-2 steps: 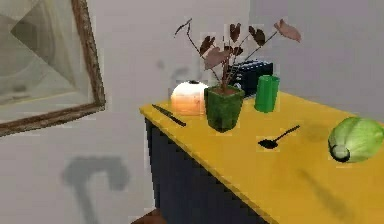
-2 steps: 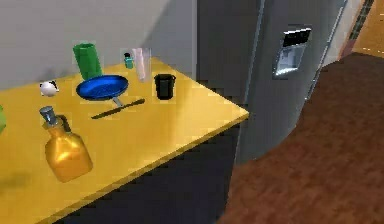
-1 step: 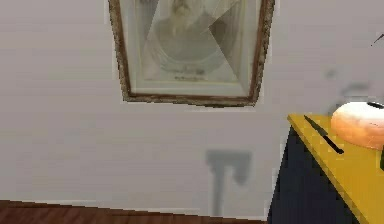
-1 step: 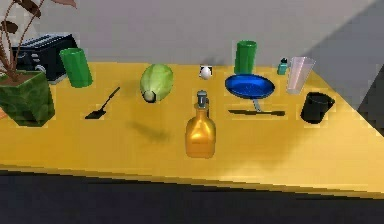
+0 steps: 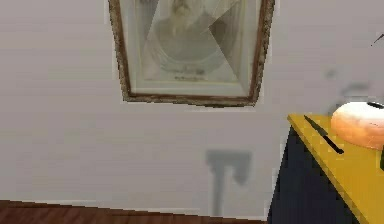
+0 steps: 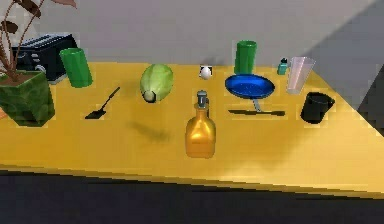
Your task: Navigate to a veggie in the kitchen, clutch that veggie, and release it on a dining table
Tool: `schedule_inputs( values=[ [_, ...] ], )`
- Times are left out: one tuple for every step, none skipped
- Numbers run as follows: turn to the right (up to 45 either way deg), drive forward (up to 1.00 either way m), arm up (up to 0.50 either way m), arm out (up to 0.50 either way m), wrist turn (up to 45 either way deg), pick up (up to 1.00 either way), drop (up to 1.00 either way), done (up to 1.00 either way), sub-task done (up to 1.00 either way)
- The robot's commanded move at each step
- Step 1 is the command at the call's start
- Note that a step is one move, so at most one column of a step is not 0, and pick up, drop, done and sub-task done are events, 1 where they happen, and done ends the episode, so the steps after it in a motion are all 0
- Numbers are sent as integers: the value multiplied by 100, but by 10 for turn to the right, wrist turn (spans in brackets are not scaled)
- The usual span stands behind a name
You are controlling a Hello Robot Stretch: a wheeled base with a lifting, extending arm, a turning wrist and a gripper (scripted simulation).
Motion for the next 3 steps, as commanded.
schedule_inputs(
  values=[
    [0,0,38,0,0,0,0,0,0],
    [0,0,0,50,0,0,0,0,0],
    [0,0,0,0,450,0,0,0,0]
  ],
)
